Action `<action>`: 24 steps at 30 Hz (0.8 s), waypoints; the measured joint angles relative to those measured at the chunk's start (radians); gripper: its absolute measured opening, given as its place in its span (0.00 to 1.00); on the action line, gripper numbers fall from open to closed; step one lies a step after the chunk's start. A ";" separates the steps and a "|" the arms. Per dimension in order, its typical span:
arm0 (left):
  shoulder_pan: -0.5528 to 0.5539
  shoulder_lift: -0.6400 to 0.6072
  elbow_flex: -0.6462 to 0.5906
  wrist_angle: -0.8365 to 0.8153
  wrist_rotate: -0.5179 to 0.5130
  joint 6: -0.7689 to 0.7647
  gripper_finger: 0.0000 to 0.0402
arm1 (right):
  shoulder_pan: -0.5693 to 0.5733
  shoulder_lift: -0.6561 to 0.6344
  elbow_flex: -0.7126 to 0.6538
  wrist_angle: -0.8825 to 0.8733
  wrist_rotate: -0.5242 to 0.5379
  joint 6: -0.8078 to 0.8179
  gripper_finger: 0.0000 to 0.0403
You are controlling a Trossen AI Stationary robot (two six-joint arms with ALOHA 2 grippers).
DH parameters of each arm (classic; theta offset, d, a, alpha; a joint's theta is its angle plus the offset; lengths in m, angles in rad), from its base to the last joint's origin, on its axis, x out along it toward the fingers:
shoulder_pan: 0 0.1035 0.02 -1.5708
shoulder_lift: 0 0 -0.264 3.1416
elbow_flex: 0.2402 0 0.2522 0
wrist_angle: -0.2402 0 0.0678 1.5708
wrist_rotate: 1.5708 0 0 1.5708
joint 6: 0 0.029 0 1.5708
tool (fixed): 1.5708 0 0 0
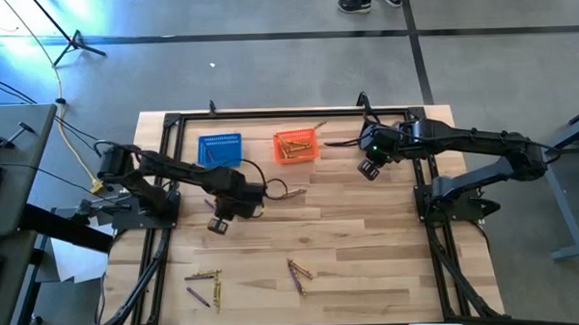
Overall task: Sort crayons
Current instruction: Put the yellow crayon into the orange bin
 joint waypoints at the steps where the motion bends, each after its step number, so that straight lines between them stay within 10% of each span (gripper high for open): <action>1: 0.014 -0.022 -0.016 0.004 -0.012 0.029 0.15 | 0.000 0.000 0.000 0.000 0.000 0.018 0.20; 24: 0.185 -0.171 -0.198 0.208 -0.105 0.139 0.15 | 0.000 0.000 0.000 0.003 -0.006 0.222 0.33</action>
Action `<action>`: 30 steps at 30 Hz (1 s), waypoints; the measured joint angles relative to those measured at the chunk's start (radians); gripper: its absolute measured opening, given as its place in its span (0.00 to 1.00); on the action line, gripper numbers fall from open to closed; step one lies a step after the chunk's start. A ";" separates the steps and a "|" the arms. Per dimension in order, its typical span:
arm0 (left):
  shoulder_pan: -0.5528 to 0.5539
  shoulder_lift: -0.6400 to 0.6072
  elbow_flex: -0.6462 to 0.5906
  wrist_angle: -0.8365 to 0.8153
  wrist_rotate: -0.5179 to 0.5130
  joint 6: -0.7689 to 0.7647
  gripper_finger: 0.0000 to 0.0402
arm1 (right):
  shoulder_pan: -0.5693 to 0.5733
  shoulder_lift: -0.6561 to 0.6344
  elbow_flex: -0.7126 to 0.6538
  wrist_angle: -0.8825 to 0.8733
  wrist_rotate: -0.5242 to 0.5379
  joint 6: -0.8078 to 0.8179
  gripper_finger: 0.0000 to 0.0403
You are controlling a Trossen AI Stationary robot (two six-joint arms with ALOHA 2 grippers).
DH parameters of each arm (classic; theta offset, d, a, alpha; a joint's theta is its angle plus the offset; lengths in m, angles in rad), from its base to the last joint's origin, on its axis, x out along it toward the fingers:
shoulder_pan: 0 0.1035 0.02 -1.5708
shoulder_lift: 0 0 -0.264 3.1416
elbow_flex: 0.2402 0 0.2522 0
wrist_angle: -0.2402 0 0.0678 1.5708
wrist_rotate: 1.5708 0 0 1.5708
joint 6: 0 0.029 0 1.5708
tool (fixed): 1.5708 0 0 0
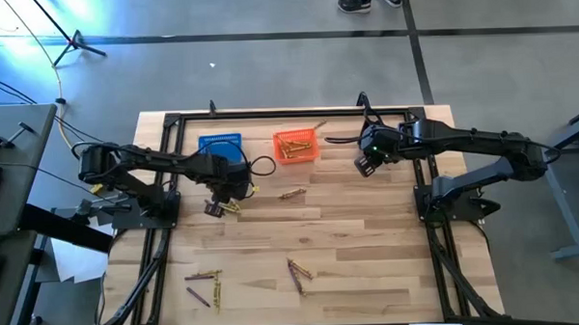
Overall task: Sort crayons
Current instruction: Put the yellow crayon into the orange bin
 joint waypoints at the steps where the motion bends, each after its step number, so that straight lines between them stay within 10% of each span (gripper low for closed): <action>1: 0.000 0.004 0.000 -0.001 0.004 0.000 0.15 | 0.000 0.000 0.000 0.000 0.000 -0.001 0.33; 30: -0.001 0.061 0.000 0.010 0.018 0.028 0.15 | 0.001 0.000 0.000 0.001 -0.053 -0.002 0.33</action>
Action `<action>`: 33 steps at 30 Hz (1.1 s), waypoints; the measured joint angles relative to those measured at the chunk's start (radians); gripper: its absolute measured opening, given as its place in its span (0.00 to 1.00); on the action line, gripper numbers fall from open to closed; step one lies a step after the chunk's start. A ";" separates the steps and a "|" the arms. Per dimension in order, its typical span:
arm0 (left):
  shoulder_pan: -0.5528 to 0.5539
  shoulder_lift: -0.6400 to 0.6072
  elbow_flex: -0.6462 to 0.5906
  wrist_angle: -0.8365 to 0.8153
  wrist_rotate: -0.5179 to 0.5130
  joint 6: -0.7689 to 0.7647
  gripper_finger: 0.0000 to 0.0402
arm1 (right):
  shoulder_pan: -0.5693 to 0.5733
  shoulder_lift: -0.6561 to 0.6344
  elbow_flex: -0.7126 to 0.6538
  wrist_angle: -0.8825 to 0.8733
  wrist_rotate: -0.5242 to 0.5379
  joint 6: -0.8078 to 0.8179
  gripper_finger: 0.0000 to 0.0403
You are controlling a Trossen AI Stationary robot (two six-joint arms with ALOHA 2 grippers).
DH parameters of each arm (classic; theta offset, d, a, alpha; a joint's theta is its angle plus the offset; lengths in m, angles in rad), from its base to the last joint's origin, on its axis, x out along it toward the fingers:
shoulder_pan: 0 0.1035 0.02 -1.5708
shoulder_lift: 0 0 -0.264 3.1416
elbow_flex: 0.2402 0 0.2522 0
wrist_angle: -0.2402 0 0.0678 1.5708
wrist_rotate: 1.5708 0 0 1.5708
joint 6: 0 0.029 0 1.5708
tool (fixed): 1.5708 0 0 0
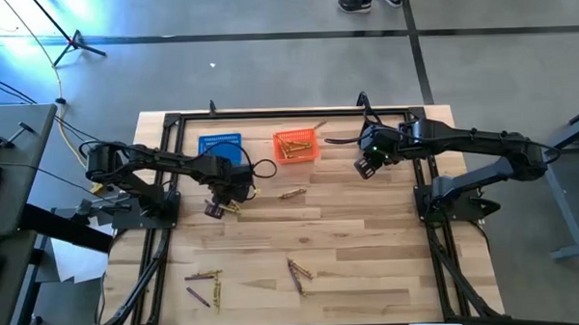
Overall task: Sort crayons
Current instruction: Put the yellow crayon into the orange bin
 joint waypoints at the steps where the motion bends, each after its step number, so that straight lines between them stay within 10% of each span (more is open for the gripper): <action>1: 0.000 0.000 0.000 -0.005 -0.002 0.006 0.15 | 0.000 0.000 0.000 0.000 0.000 0.000 0.33; 33: 0.006 -0.006 -0.115 0.099 -0.045 -0.193 0.01 | 0.000 0.000 0.000 0.000 0.000 0.000 0.33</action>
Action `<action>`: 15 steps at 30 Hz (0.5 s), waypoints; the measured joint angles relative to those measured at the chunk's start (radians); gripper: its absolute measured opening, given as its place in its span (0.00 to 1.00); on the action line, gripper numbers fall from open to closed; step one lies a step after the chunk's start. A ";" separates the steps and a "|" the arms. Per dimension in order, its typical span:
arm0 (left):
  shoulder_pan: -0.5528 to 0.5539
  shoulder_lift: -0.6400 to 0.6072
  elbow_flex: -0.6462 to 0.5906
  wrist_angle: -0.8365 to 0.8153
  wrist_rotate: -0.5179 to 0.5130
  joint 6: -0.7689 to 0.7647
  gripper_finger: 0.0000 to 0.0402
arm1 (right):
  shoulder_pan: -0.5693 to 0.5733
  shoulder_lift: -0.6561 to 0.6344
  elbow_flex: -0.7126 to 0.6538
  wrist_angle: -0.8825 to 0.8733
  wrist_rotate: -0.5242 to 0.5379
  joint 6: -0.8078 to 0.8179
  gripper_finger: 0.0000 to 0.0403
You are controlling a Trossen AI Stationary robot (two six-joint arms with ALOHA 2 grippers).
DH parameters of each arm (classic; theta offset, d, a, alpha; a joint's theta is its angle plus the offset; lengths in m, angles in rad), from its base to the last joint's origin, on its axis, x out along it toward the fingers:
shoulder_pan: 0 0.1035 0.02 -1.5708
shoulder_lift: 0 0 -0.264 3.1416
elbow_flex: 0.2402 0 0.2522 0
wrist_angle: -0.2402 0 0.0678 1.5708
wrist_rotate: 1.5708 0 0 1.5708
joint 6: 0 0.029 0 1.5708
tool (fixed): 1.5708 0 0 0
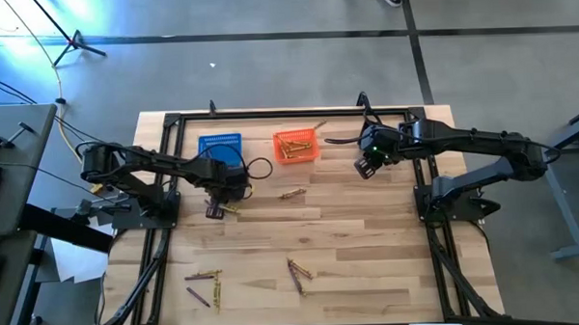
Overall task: Sort crayons
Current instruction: Put the yellow crayon into the orange bin
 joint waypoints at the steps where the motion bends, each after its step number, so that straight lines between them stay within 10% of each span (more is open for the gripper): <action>1: 0.000 0.000 0.000 0.001 0.000 -0.013 0.01 | 0.000 0.000 0.000 0.000 0.000 0.000 0.33; 15: 0.006 0.006 0.220 -0.068 -0.010 0.004 0.01 | 0.000 0.000 0.000 0.001 0.000 0.000 0.33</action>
